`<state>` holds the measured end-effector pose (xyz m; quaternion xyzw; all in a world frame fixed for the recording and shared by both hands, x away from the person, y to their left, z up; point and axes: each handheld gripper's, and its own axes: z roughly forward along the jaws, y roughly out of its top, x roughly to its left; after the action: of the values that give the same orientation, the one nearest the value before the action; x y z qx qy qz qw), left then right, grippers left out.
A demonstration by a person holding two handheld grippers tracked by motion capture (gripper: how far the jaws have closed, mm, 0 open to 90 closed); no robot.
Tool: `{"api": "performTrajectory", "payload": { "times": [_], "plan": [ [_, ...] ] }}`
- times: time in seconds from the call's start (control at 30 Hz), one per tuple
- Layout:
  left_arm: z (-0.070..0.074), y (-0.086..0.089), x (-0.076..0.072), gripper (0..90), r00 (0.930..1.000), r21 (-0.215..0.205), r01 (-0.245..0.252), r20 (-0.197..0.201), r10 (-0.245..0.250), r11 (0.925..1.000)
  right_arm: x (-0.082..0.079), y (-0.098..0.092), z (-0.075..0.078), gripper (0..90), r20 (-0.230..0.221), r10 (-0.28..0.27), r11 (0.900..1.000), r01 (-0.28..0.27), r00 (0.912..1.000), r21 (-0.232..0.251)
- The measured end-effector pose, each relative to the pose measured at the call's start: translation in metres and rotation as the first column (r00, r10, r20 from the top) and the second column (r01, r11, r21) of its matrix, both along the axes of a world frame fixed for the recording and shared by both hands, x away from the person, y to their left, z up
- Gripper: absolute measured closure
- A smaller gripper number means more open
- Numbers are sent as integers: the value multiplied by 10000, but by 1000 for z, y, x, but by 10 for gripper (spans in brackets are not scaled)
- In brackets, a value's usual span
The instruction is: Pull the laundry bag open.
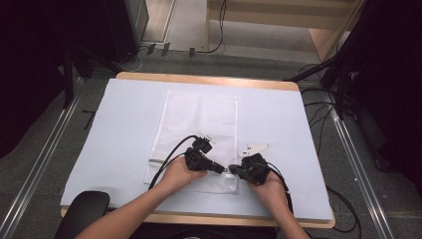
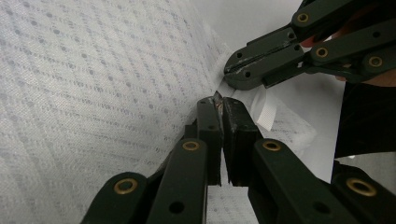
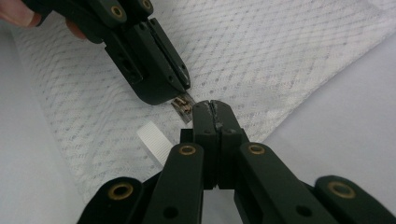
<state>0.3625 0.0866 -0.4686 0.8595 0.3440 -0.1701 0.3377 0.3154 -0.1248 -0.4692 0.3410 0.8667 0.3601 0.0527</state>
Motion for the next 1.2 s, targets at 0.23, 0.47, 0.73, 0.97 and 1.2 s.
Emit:
{"api": "performTrajectory", "payload": {
  "times": [0.23, 0.47, 0.73, 0.97, 1.2],
  "plan": [
    [2, 1, 3, 880, 9998, 98, 159, -89, -158, 9998, -1, -2, -2, 900, 237, 219, 9998, -219, 9995, 33],
    [4, 6, 6, 882, 9994, 225, 210, -284, -204, 9995, -1, -3, -3, 900, 223, 338, 9992, -343, 9992, 220],
    [7, 16, 10, 881, 9981, 144, 248, -569, -239, 9996, 0, -5, -4, 900, 103, 317, 9990, -320, 9994, 311],
    [9, 21, 10, 881, 9980, 108, 316, -553, -310, 9994, 0, -7, -5, 900, 133, 340, 9986, -345, 9993, 392],
    [15, 29, 10, 881, 9989, 224, 337, -346, -329, 9992, 1, -7, -5, 900, 106, 394, 9981, -398, 9992, 476]
  ]
}}
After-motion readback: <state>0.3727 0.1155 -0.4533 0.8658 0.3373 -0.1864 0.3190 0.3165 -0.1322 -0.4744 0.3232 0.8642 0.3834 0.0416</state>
